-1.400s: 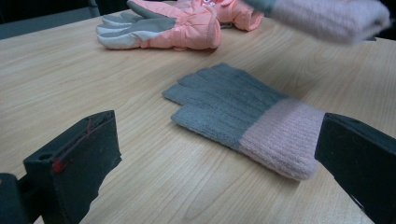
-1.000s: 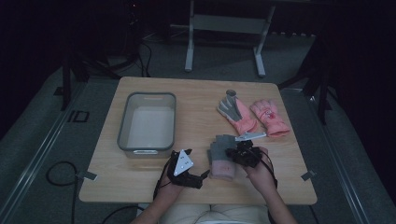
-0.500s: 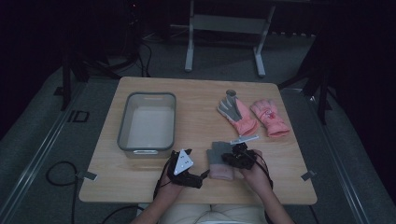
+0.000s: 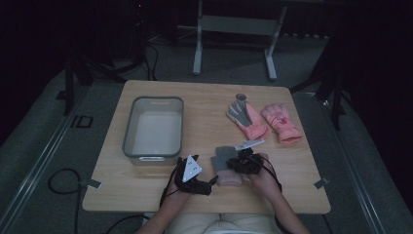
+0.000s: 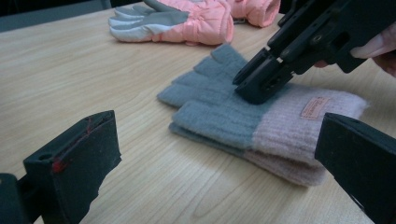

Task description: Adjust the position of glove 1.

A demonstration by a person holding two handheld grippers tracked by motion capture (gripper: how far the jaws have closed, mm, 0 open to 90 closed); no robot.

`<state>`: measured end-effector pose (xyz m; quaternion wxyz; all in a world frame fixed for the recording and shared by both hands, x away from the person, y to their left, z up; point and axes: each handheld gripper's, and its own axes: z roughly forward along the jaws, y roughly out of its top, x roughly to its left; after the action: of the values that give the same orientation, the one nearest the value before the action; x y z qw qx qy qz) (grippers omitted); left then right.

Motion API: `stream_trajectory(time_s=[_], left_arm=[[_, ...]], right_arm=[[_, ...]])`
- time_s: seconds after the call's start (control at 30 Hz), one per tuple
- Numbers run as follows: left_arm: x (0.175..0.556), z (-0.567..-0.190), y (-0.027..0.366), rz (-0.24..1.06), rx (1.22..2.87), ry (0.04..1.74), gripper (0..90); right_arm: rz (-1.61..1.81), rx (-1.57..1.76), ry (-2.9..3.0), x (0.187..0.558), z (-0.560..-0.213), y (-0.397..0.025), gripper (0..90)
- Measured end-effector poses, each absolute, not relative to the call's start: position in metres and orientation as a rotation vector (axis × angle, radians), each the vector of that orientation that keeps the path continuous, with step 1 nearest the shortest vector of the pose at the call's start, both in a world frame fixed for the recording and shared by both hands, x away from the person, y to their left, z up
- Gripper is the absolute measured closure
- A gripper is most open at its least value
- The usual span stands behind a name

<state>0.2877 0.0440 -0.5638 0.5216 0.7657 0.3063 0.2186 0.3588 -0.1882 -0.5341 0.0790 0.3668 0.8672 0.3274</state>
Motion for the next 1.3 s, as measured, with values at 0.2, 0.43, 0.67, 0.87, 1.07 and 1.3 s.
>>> stream_trajectory(time_s=[0.2,0.43,0.67,0.87,1.07,1.3], left_arm=[[0.286,-0.561,0.042,0.611,1.889,0.806,0.0],[0.281,-0.538,0.038,0.502,1.864,0.743,9.6],[0.281,-0.535,0.013,0.399,1.992,0.488,13.3],[0.28,-0.546,-0.008,0.37,2.097,0.394,24.3],[0.28,-0.555,-0.018,0.505,2.242,0.276,32.5],[0.277,-0.561,-0.023,0.65,2.297,0.245,40.6]], right_arm=[[1.006,1.091,2.576,0.359,-0.519,-0.193,67.4],[1.038,1.078,2.498,0.37,-0.495,-0.212,57.3],[1.044,1.109,2.485,0.389,-0.486,-0.215,56.5],[1.042,1.124,2.496,0.4,-0.494,-0.209,50.4],[0.988,1.14,2.557,0.418,-0.516,-0.202,40.7],[0.908,1.177,2.59,0.422,-0.534,-0.204,34.8]])
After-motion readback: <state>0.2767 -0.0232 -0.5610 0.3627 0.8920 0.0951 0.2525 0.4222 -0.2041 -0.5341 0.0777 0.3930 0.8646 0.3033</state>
